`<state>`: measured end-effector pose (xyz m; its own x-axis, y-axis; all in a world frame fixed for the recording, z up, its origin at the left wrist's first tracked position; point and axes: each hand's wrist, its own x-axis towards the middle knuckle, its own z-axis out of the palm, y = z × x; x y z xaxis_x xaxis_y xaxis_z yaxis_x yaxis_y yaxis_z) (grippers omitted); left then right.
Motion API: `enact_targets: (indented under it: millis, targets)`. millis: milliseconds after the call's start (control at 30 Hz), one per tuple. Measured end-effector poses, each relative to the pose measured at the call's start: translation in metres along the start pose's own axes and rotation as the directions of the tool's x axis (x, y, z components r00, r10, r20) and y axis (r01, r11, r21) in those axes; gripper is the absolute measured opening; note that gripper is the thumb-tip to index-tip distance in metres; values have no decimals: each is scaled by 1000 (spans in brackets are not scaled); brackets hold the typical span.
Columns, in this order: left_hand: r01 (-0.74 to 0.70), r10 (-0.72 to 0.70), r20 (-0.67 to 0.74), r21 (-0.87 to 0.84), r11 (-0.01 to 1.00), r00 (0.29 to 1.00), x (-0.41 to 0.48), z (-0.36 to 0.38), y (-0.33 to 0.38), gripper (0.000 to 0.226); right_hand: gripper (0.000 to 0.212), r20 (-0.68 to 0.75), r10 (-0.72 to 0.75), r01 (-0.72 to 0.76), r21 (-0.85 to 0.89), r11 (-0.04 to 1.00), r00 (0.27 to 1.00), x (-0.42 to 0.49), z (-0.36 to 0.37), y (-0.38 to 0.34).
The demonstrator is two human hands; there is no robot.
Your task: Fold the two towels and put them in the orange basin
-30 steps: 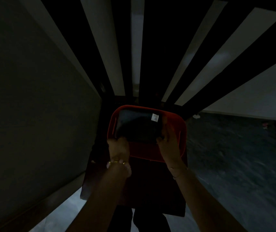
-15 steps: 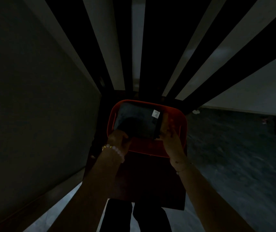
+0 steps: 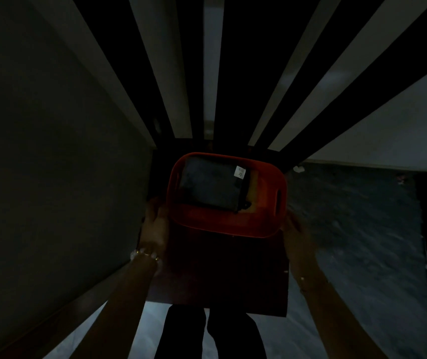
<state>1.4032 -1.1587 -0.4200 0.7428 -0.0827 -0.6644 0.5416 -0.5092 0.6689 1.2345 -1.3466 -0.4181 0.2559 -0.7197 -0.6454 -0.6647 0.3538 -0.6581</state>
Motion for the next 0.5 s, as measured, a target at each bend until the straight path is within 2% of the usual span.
enact_targets:
  millis: [133, 233, 367, 433, 500]
  targets:
    - [84, -77, 57, -133, 988, 995, 6, -3, -11, 61, 19, 61, -17, 11, 94, 996, 998, -2, 3, -6]
    - [71, -61, 71, -146, 987, 996, 5, -3, -12, 51, 16, 84, -5, -1, 73, 997, 996, -2, 2, -6]
    - [58, -44, 80, -174, 983, 996, 6, -3, -17, 74, 20, 140, -12, 4, 55, 998, 990, 3, 1, 2]
    - [51, -37, 91, -154, 987, 995, 4, -4, -15, 67, 29, 165, -15, 2, 75, 997, 986, -3, 0, -2]
    - [34, -23, 85, -127, 991, 996, 0, -7, -8, 61, 24, 151, -65, 51, 92, 994, 986, -10, -3, -11]
